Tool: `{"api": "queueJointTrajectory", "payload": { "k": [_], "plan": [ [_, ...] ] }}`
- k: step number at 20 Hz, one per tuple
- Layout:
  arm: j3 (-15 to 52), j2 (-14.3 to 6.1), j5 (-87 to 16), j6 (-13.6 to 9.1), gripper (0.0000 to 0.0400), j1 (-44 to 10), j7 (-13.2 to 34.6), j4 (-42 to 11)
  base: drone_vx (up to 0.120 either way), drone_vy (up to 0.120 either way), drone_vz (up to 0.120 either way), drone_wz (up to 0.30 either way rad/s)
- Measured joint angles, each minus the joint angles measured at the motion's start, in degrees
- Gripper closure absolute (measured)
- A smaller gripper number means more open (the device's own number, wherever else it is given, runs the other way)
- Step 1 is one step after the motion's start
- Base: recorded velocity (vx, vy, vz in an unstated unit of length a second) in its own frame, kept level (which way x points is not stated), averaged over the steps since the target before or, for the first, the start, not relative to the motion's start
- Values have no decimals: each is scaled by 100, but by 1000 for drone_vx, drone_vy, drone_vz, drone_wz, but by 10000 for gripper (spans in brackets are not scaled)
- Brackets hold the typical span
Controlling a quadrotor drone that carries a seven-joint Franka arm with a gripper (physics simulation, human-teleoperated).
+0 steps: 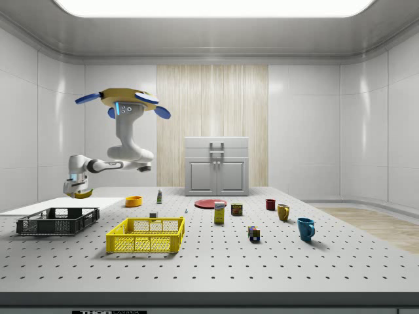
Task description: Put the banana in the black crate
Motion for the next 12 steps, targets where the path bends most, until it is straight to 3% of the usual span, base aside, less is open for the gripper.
{"api": "queueJointTrajectory", "payload": {
  "k": [6, 10, 12],
  "plan": [
    [0, -1, 0, 1, 207, 0, 0, 0, 120, 120, 0, 0],
    [0, -2, 1, 2, 207, -1, 0, 0, 100, 10, 0, 0],
    [0, -2, 1, 2, 207, -1, 0, 0, 120, 0, -80, 0]
  ]
}}
